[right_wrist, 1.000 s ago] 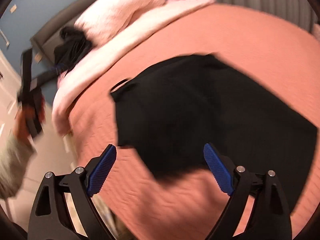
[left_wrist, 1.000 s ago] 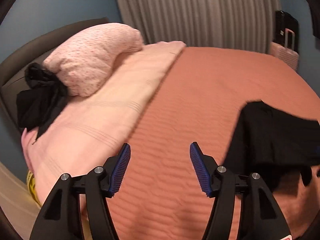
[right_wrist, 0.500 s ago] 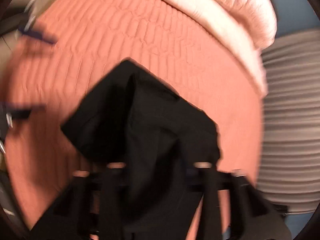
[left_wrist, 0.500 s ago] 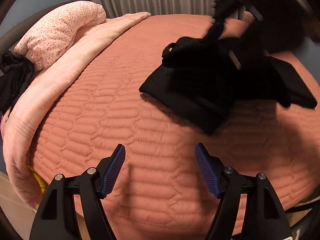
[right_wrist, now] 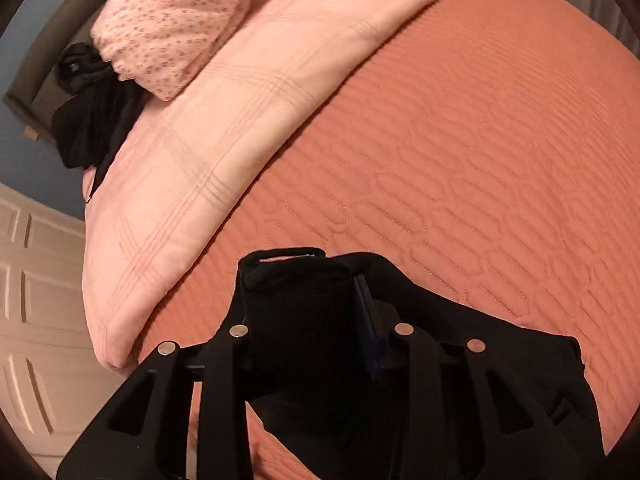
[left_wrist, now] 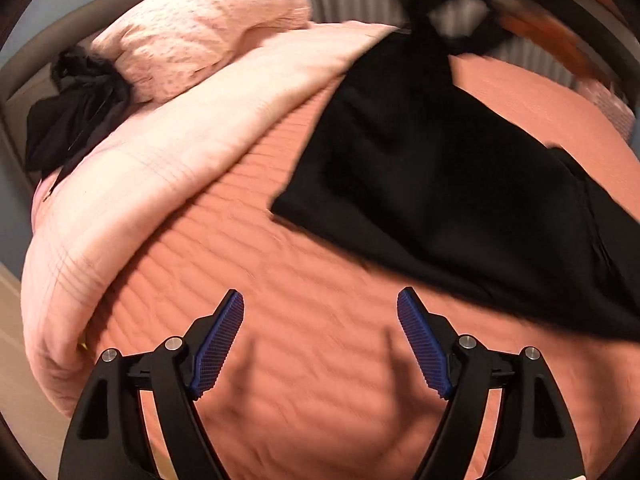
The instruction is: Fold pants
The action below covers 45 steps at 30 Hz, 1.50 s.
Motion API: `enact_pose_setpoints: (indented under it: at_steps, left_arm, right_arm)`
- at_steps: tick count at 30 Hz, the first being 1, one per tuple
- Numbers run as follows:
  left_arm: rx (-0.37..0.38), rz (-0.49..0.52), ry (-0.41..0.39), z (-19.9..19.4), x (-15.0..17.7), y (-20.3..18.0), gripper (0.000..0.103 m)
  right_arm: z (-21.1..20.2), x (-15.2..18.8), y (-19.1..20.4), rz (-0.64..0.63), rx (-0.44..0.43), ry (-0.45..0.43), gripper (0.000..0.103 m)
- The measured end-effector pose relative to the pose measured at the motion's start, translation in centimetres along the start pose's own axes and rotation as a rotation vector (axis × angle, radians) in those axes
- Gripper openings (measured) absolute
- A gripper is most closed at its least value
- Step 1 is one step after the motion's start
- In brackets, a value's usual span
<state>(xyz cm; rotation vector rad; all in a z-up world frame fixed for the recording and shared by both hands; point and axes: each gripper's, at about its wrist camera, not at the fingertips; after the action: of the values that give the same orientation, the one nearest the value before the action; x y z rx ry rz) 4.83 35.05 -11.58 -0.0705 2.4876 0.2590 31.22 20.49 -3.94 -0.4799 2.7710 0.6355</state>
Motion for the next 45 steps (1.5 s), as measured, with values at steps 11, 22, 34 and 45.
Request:
enact_pose_setpoints:
  at_steps: [11,22,34,45]
  left_arm:
    - [0.121,-0.323,0.073,5.5,-3.2,6.5,0.077]
    - [0.227,-0.51,0.041,7.6,-3.6,6.6,0.085]
    - [0.378,-0.614,-0.042,5.5,-4.3,4.0,0.086]
    - [0.214,-0.771,0.062,8.3,-5.1,2.4,0.086]
  right_arm:
    - [8.0,-6.5,9.5,-0.161,-0.068,0.078,0.081]
    - [-2.9,8.5,-1.1,-0.081,0.033,-0.202,0.087]
    - [0.5,9.4,-2.3,-0.027,-0.108,-0.182,0.052]
    - [4.9,0.5,0.7,-0.085,-0.221,-0.147,0.035]
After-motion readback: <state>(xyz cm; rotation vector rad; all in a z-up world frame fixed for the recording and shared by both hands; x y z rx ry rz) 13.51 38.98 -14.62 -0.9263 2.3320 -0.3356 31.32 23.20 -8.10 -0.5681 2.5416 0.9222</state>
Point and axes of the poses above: each gripper's, at about its wrist camera, not at the fingertips, and z roughly the way its jaws point, y to its left, x to its underside, and after that the axes turned 7 degrees about z, right-handed
